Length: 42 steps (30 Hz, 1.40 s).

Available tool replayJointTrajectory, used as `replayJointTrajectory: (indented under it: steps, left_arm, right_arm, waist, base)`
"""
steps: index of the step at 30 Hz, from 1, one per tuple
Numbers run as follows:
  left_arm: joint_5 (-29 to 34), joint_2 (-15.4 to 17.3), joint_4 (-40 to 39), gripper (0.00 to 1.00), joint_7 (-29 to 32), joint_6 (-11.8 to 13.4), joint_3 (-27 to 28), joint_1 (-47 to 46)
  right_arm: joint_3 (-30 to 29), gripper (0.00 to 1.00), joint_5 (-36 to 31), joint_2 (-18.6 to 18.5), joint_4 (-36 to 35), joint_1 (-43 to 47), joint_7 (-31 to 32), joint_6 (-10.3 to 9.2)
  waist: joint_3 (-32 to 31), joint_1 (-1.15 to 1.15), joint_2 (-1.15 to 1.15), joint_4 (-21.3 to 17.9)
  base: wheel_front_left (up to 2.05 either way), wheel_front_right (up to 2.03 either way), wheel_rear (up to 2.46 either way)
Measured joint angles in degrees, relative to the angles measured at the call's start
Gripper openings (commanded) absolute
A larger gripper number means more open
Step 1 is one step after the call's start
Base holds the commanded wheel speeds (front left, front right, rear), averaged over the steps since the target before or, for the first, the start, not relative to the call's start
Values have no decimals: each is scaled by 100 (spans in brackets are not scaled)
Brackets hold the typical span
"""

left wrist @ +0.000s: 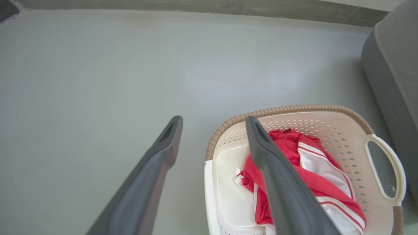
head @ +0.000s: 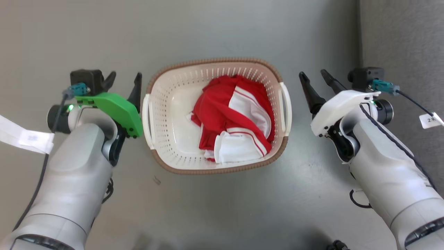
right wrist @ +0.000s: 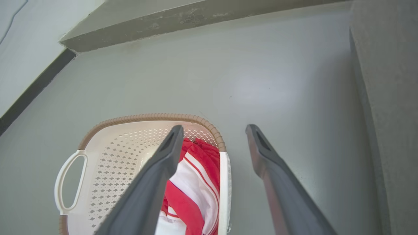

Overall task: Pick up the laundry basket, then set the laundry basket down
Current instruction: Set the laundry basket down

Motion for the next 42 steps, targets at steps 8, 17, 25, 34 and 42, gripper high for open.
replayJointTrajectory:
  steps: [8, 17, 25, 34, 42]
  left_arm:
    - [304, 187, -1014, 100, 0, 253, 434, 557]
    - [723, 325, -2003, 100, 0, 606, 772, 1334]
    - [1088, 452, -2751, 100, 0, 922, 978, 1925]
    - [1475, 526, -3731, 100, 0, 1159, 1150, 2641]
    - [1667, 538, -4331, 100, 0, 1250, 1327, 3301]
  right_arm:
    - [-292, 100, -227, -63, -645, 438, 0, -97]
    - [-798, 100, -517, -207, -1517, 925, 0, -400]
    - [-1116, 100, -814, -246, -2068, 1382, 0, -653]
    - [-1329, 100, -1125, -250, -2605, 1924, -1, -856]
    - [-1404, 100, -1382, -235, -2952, 2337, 0, -981]
  waist:
    - [-643, 0, 0, -44]
    - [-1361, 0, 0, -84]
    - [-1870, 0, 0, -105]
    - [-2344, 0, 0, -148]
    - [-2562, 0, 0, -142]
  base:
    - [0, 0, 0]
    - [0, 0, 0]
    - [0, 0, 0]
    - [0, 0, 0]
    - [0, 0, 0]
